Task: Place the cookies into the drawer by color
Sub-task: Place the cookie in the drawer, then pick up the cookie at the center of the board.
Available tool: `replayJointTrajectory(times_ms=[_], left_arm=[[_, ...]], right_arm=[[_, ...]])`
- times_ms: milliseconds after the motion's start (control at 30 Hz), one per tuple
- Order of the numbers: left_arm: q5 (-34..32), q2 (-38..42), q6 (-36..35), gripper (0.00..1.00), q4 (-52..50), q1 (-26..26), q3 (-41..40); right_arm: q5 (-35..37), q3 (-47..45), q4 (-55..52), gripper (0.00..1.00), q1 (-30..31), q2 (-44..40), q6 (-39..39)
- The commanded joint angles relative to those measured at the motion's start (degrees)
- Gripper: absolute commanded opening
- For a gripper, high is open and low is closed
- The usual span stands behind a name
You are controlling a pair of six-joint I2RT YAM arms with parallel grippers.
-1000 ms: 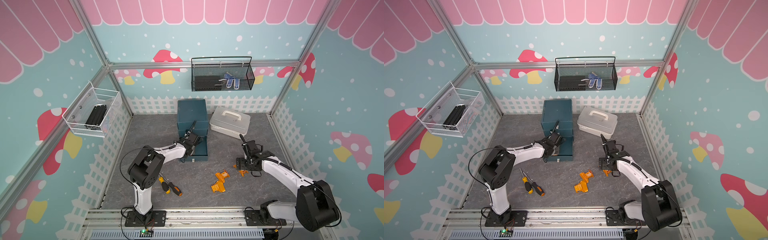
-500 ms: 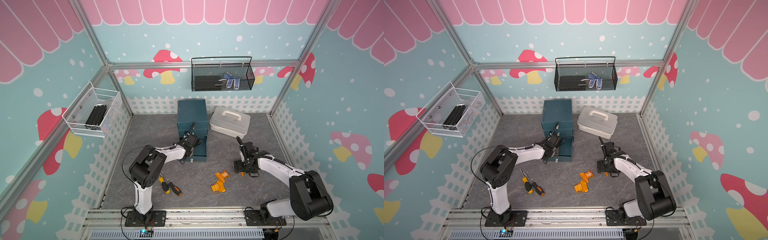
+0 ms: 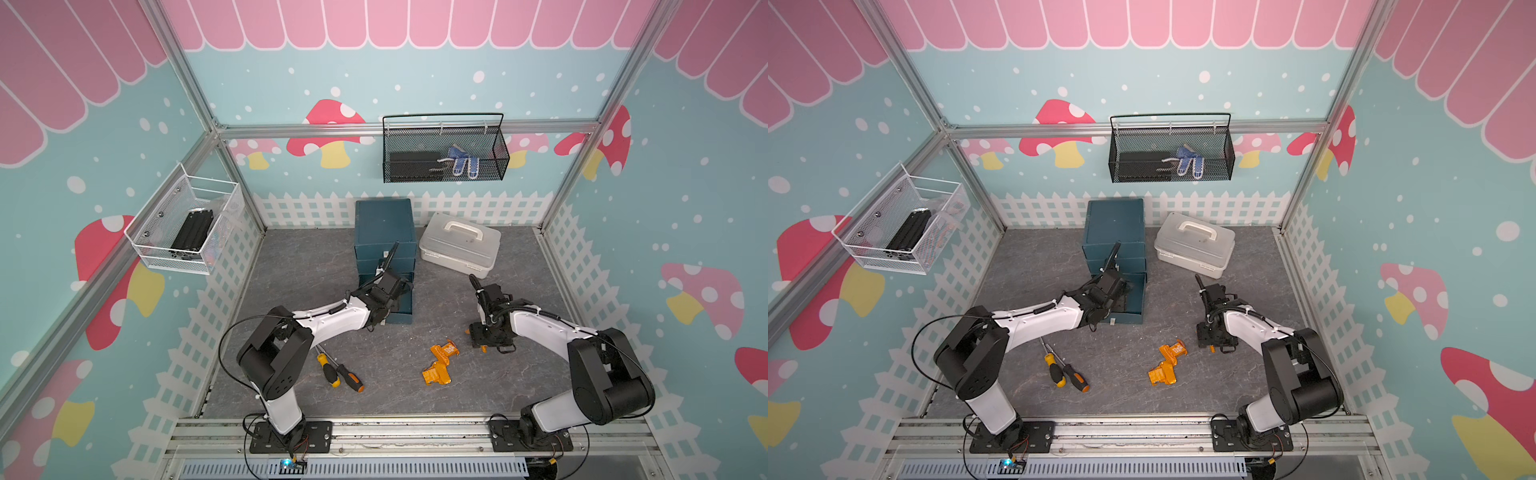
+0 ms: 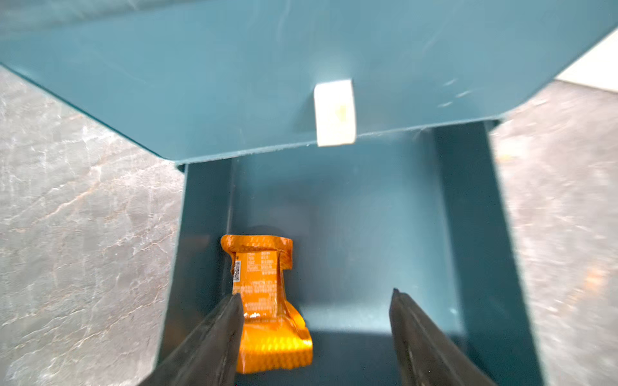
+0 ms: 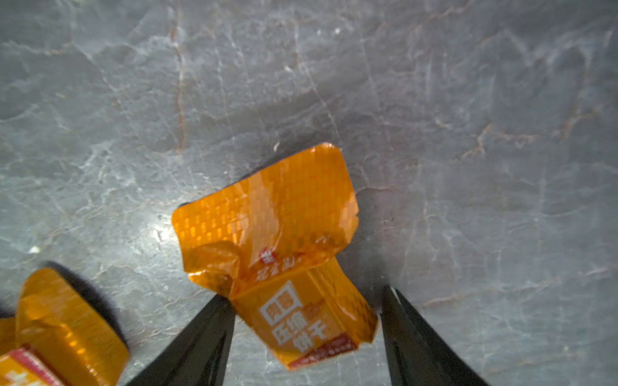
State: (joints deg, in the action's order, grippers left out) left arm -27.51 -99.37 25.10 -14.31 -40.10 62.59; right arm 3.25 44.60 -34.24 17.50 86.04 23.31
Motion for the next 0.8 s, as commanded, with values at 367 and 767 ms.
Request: replayJointTrajectory(times_ms=[367, 767], left_arm=[[-1.11, 16.84, 0.39, 0.73, 3.21, -3.08, -12.77], [8.69, 24.72, 1.87, 0.72, 7.74, -3.06, -18.36]], right_arm=[[0.38, 2.33, 1.69, 0.60, -0.14, 4.26, 1.16], [-1.29, 2.81, -1.42, 0.38, 0.04, -0.60, 2.11]])
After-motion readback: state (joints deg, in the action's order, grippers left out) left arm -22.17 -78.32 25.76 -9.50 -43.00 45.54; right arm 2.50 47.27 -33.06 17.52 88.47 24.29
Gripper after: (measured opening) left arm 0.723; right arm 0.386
